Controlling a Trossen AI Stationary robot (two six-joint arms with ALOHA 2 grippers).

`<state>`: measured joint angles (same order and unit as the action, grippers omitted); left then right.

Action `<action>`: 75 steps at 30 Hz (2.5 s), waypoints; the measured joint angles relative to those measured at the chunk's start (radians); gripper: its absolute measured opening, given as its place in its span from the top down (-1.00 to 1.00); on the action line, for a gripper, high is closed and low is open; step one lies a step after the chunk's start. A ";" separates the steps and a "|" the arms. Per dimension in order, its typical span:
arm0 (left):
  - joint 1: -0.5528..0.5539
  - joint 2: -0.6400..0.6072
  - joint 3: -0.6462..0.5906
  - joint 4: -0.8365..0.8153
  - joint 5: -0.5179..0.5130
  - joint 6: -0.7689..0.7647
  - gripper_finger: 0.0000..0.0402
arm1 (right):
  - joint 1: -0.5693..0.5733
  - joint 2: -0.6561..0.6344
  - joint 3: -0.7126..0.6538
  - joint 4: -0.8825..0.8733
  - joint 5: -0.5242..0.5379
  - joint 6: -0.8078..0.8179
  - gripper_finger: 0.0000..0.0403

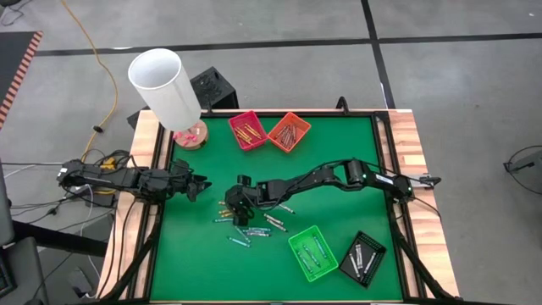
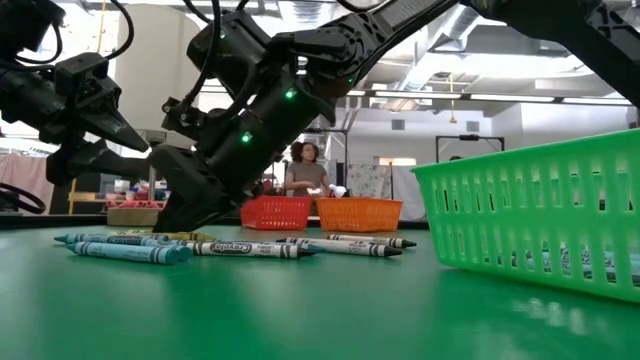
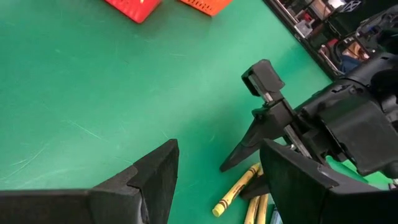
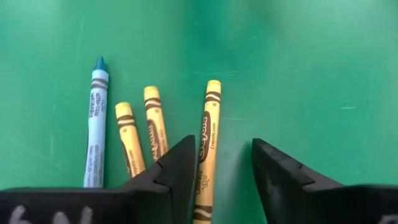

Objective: Sort crayons
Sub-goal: Put the light green crayon into the red bin

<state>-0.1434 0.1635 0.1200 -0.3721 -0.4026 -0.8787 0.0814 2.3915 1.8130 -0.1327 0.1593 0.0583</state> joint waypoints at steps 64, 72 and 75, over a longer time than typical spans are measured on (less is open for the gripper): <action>0.000 0.000 0.000 0.000 -0.001 0.000 -0.07 | -0.377 -0.178 -0.005 -0.032 0.288 0.203 0.99; 0.000 0.000 0.000 0.000 -0.001 0.000 -0.07 | -0.401 -0.178 -0.005 -0.085 0.234 0.249 0.84; 0.000 0.000 0.000 0.000 -0.001 0.000 -0.07 | -0.401 -0.178 -0.005 -0.090 0.232 0.250 0.81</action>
<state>-0.1436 0.1638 0.1200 -0.3721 -0.4034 -0.8787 -0.3199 2.2135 1.8080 -0.2223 0.3912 0.3087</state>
